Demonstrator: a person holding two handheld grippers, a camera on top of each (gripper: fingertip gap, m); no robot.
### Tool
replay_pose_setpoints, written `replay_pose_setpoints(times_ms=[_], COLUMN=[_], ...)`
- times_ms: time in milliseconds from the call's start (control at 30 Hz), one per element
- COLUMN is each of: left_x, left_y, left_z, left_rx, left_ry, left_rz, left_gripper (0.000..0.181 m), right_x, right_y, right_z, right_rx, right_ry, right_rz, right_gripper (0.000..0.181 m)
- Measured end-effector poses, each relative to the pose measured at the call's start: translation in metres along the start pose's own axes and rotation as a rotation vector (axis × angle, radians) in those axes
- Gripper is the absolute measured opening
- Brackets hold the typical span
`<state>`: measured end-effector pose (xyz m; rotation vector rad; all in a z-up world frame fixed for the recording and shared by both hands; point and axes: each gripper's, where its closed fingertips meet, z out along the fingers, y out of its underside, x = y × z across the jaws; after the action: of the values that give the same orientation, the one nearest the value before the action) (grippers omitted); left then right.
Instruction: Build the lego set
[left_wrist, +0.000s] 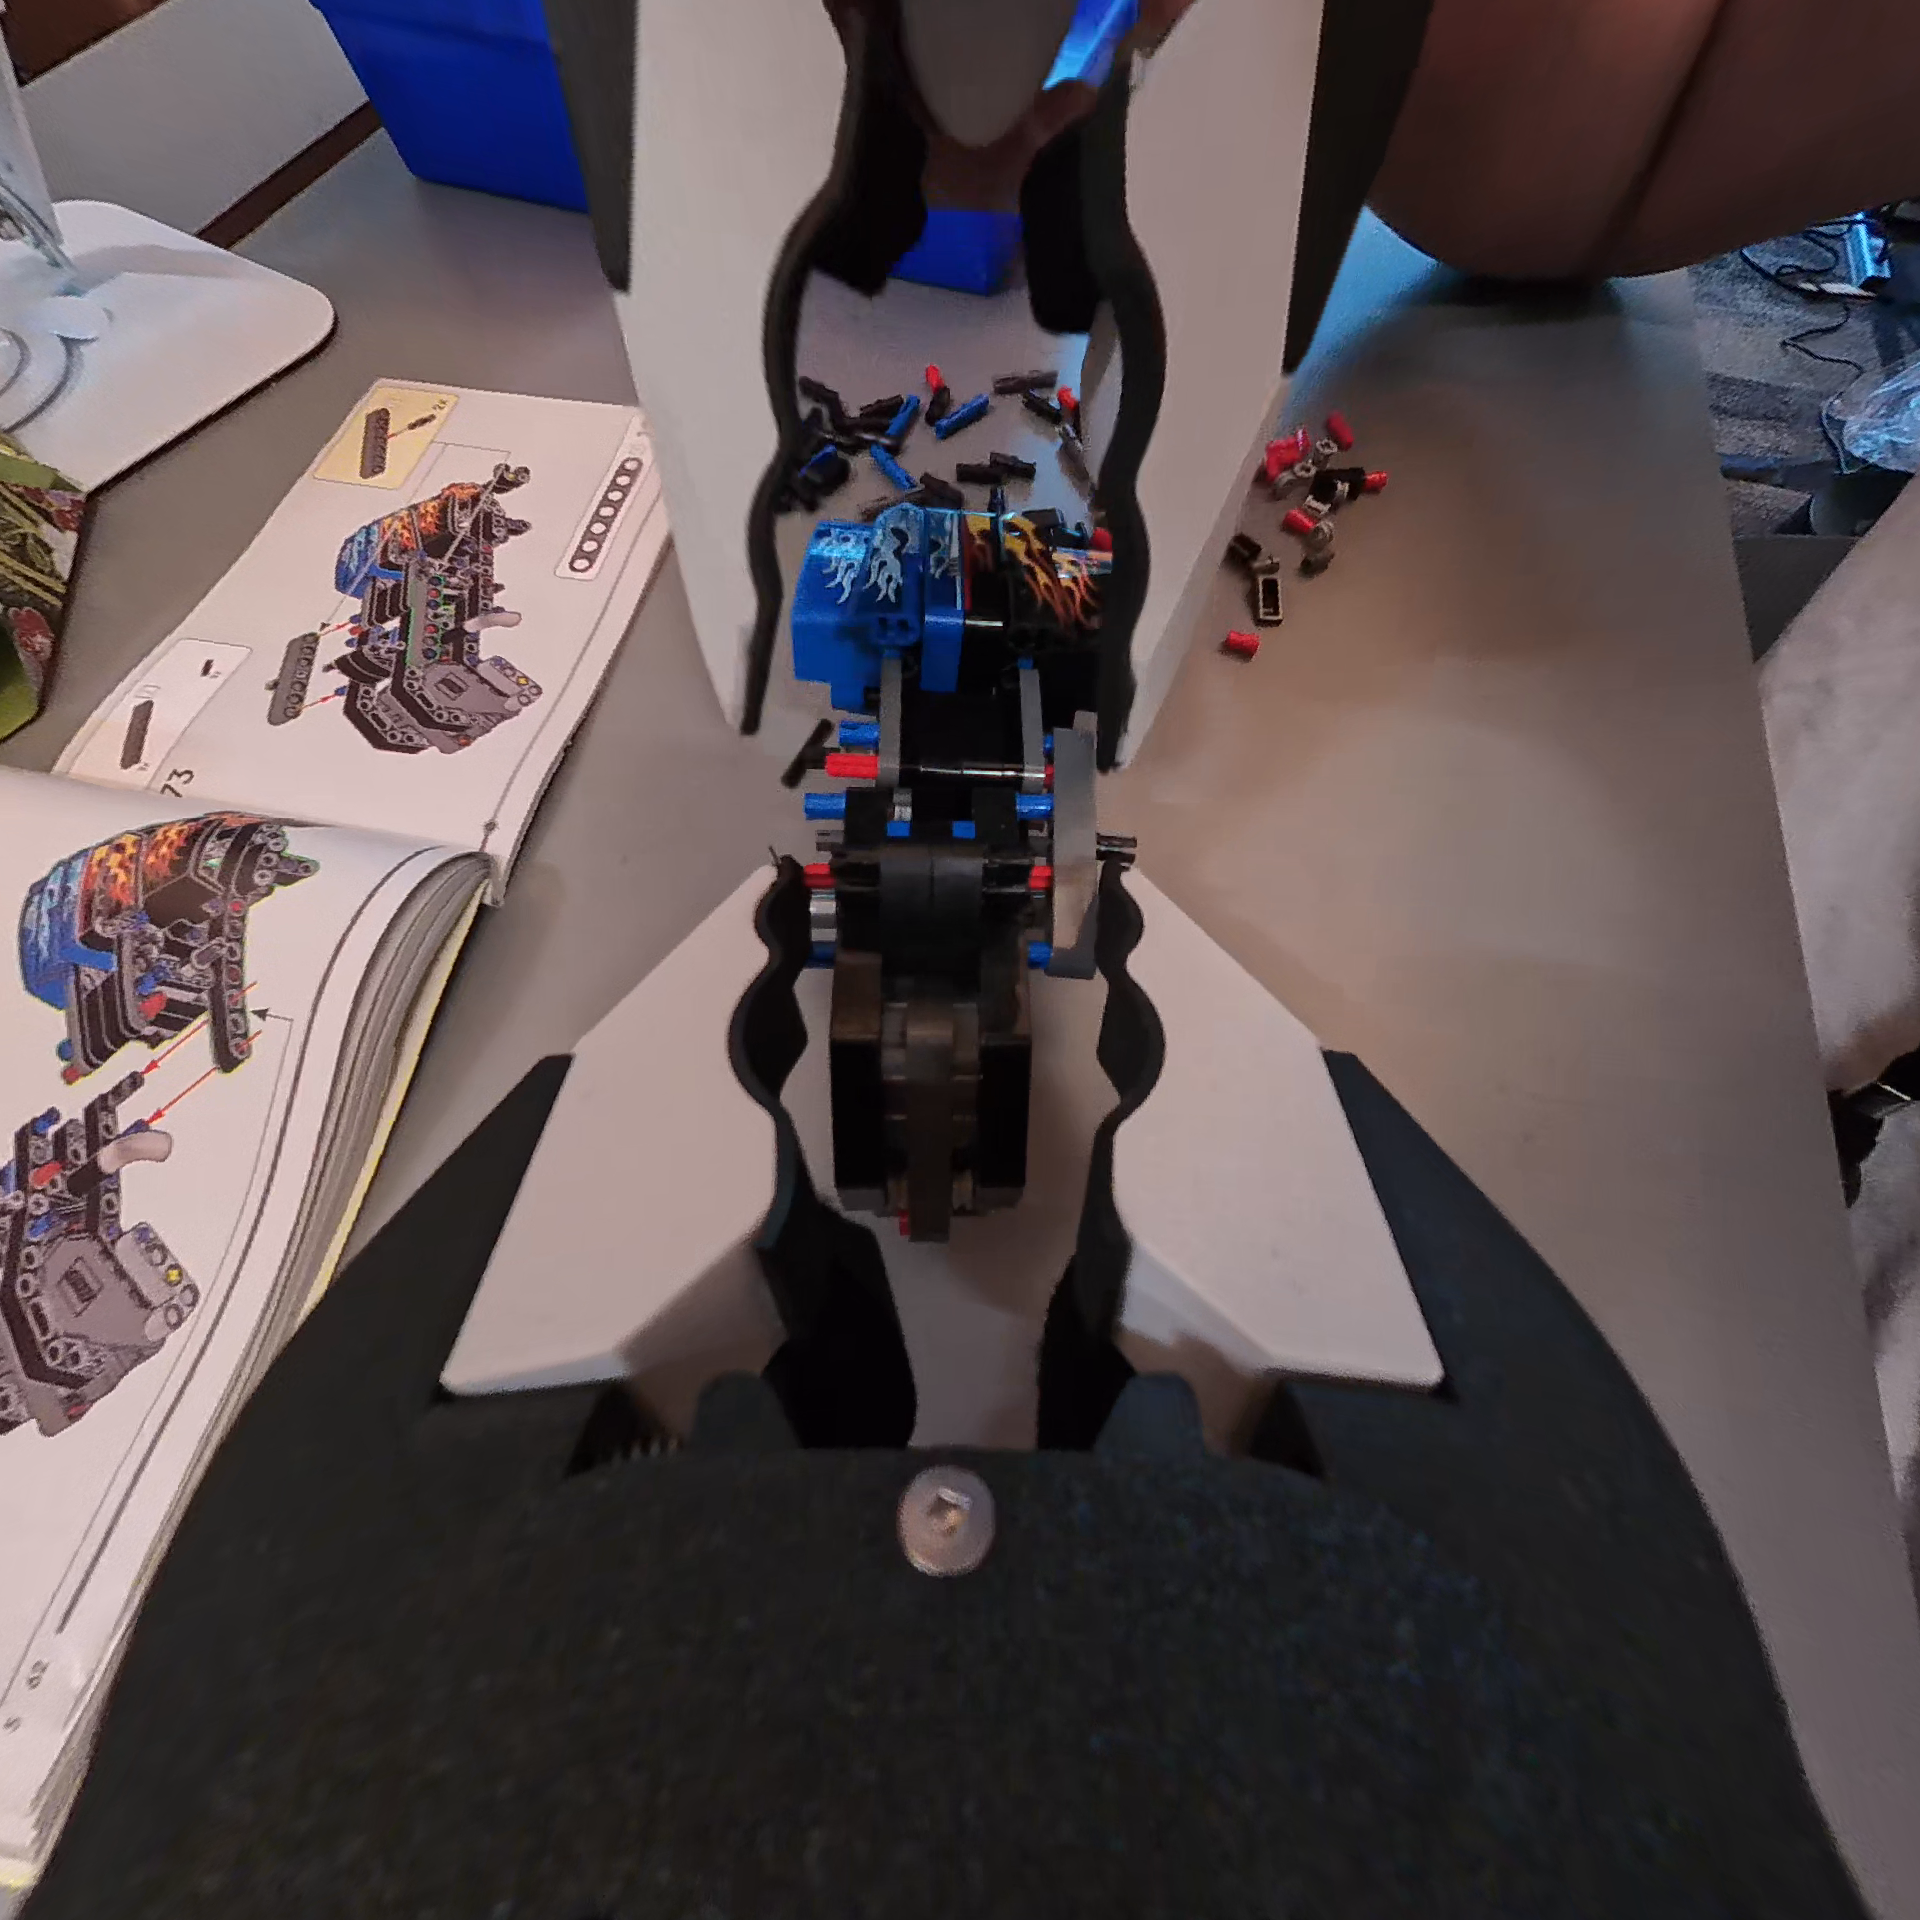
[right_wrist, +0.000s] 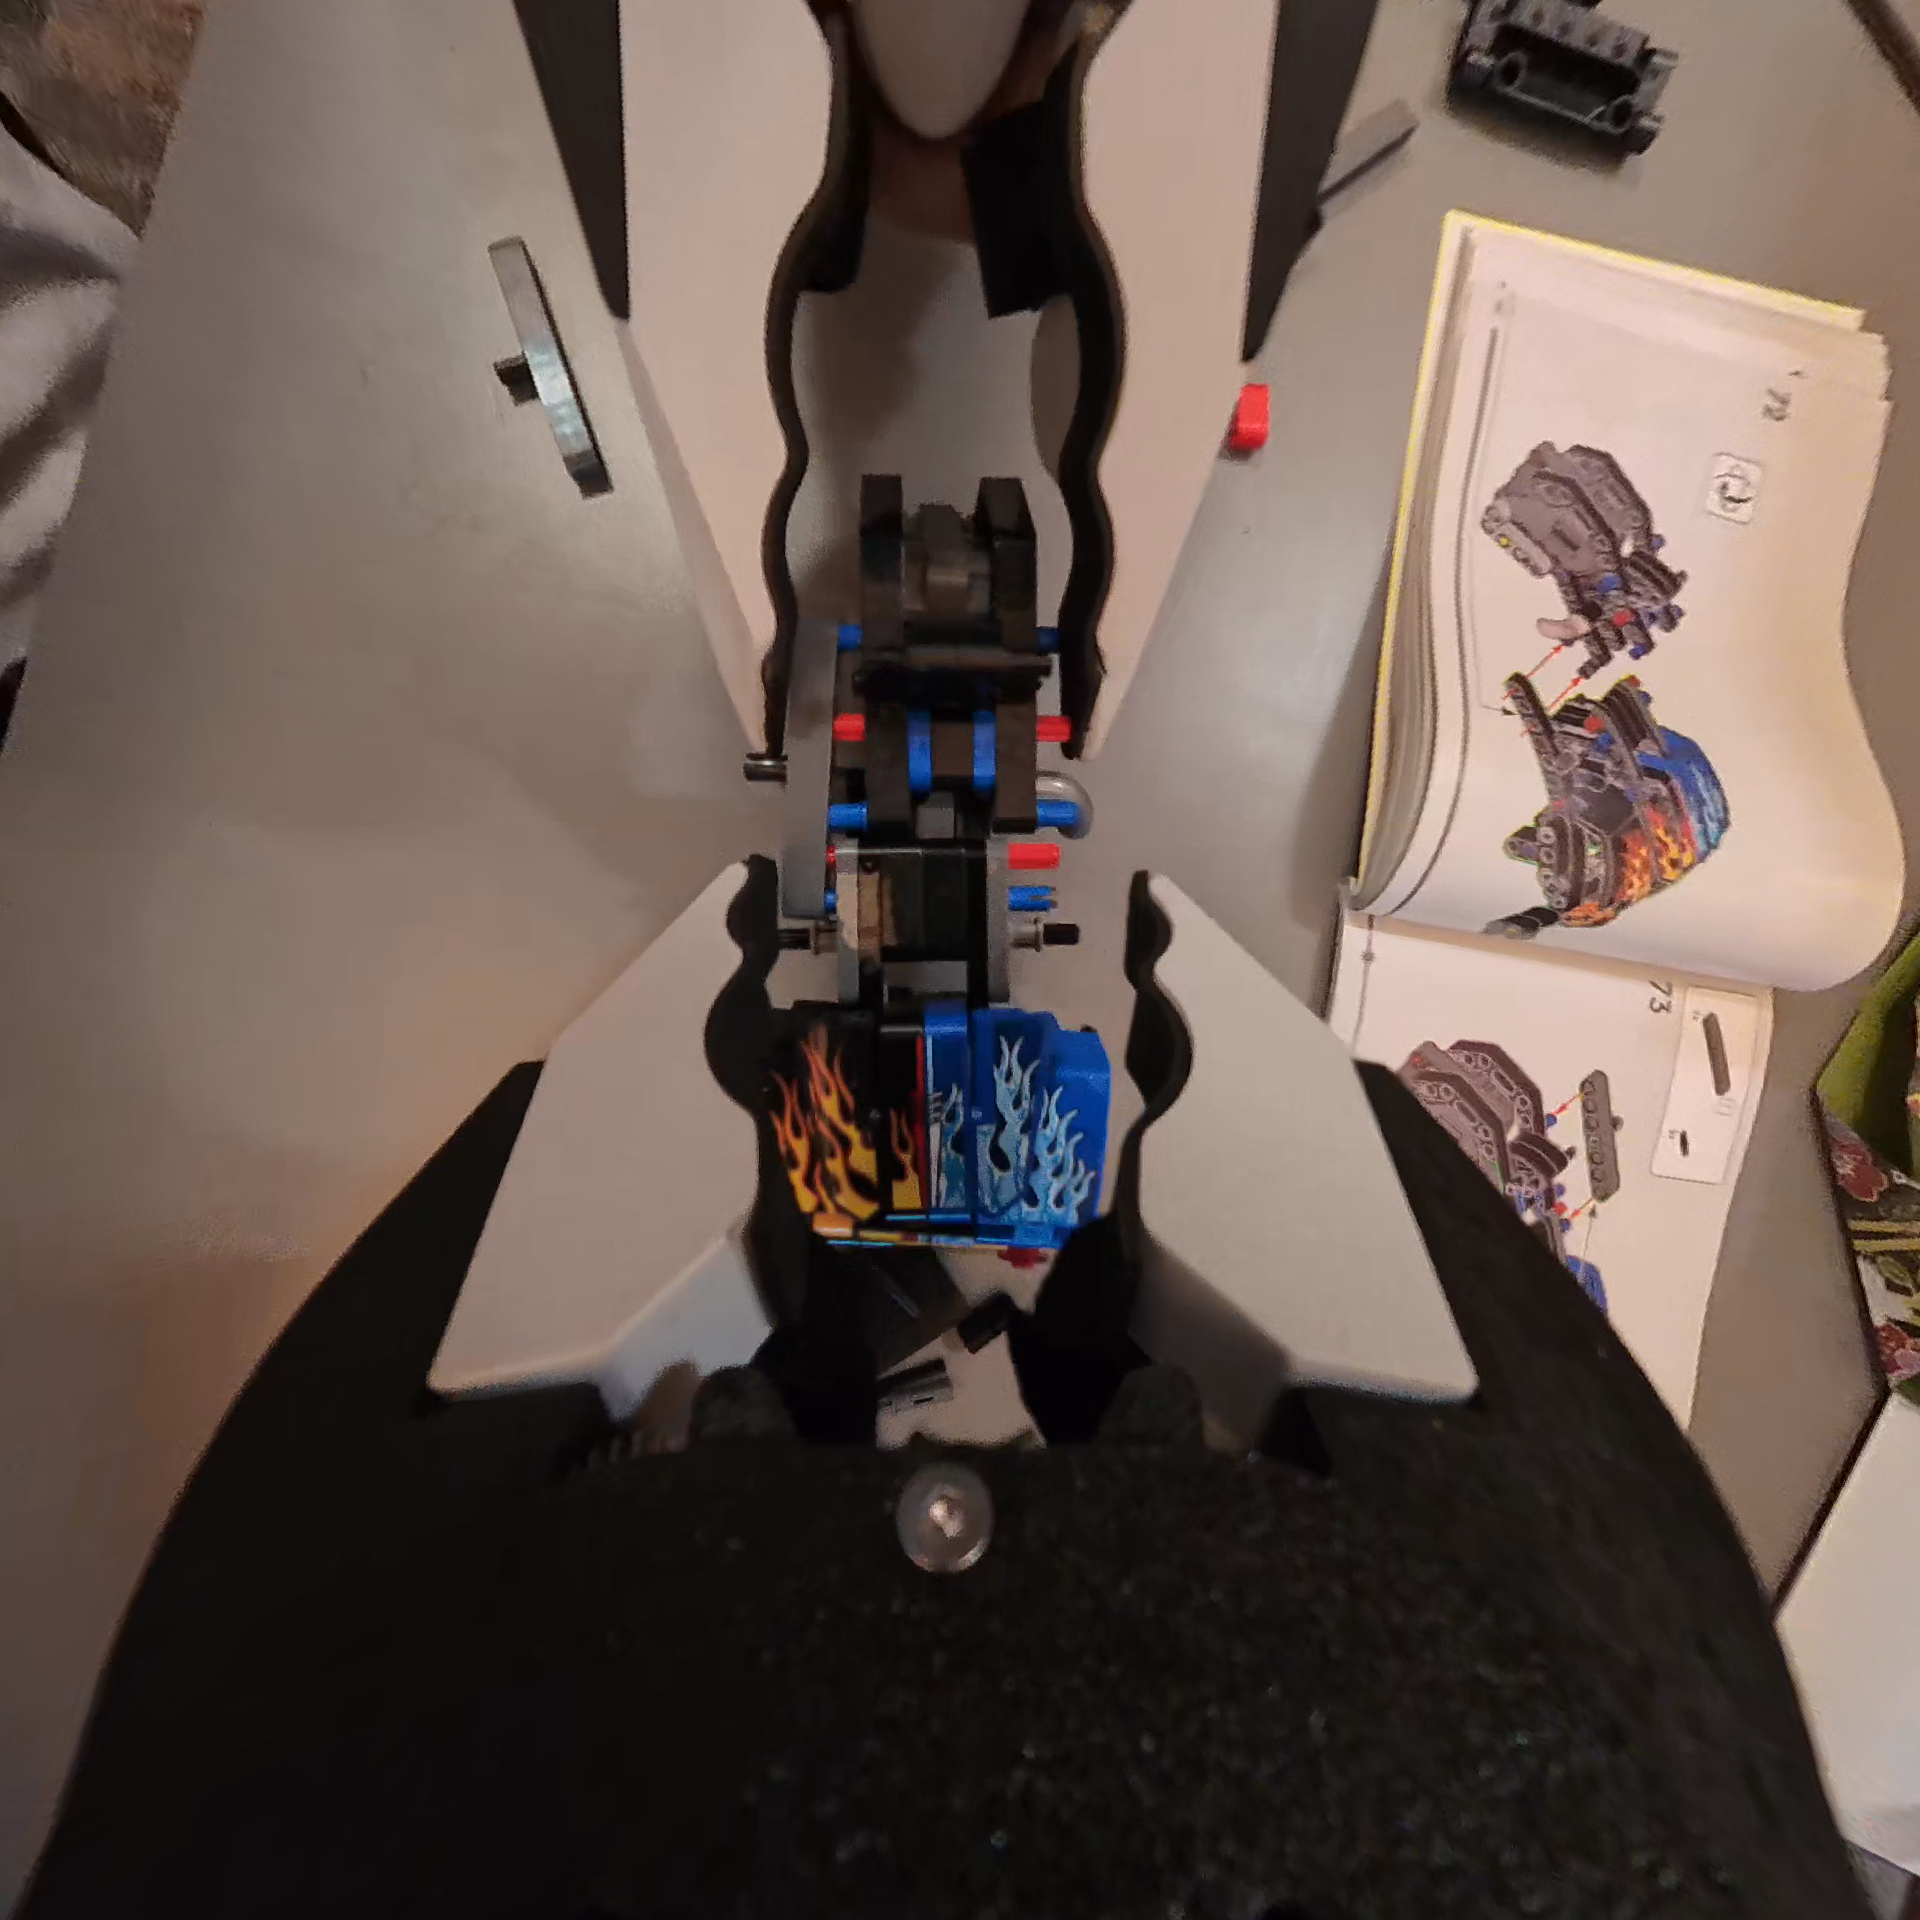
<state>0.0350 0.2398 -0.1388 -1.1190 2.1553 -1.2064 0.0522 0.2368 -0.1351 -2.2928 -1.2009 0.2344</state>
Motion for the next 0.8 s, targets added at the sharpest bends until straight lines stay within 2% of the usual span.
replay_pose_setpoints(times_ms=[67, 133, 300, 600, 800], left_x=[-0.003, -0.006, -0.004, -0.004, -0.001], left_y=[-0.001, -0.002, 0.012, 0.009, 0.009], left_z=[-0.002, -0.002, 0.006, 0.009, 0.009], left_rx=[-0.005, -0.024, -0.127, -0.067, -0.047], left_ry=[-0.012, -0.017, 0.022, -0.007, -0.007], left_rz=[0.009, 0.025, 0.033, 0.003, 0.000], left_gripper=[0.057, 0.061, 0.059, 0.059, 0.058], right_x=[-0.001, -0.005, -0.006, -0.008, -0.009], right_y=[0.002, 0.009, 0.010, 0.011, 0.011], right_z=[0.002, 0.010, 0.015, 0.014, 0.014], right_rx=[-0.007, -0.056, -0.079, -0.067, -0.075], right_ry=[-0.022, -0.042, -0.042, -0.085, -0.056], right_rz=[0.029, 0.036, 0.028, 0.042, 0.000], right_gripper=[0.066, 0.059, 0.054, 0.050, 0.052])
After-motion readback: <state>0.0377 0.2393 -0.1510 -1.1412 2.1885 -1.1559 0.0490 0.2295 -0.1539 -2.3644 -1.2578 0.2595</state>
